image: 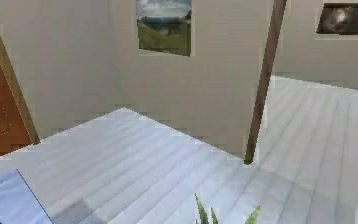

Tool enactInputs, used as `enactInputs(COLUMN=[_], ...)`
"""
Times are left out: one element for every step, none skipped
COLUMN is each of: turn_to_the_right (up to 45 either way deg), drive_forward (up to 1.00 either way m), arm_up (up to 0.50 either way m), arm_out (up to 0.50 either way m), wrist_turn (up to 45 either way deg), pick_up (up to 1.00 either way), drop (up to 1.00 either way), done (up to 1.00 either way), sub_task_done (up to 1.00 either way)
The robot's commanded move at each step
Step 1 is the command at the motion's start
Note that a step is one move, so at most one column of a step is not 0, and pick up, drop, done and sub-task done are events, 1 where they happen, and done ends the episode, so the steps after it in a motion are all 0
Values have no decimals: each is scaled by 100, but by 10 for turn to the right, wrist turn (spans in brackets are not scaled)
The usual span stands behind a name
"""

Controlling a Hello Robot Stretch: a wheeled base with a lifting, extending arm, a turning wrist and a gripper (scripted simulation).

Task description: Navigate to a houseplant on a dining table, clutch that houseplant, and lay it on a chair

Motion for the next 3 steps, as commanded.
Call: enactInputs(turn_to_the_right=[450, 450, 270], drive_forward=[0, 0, 0], arm_up=[0, 0, 0], arm_out=[0, 0, 0], wrist_turn=[0, 0, 0], pick_up=[0, 0, 0], drop=[0, 0, 0], done=[0, 0, 0], sub_task_done=[0, 0, 0])
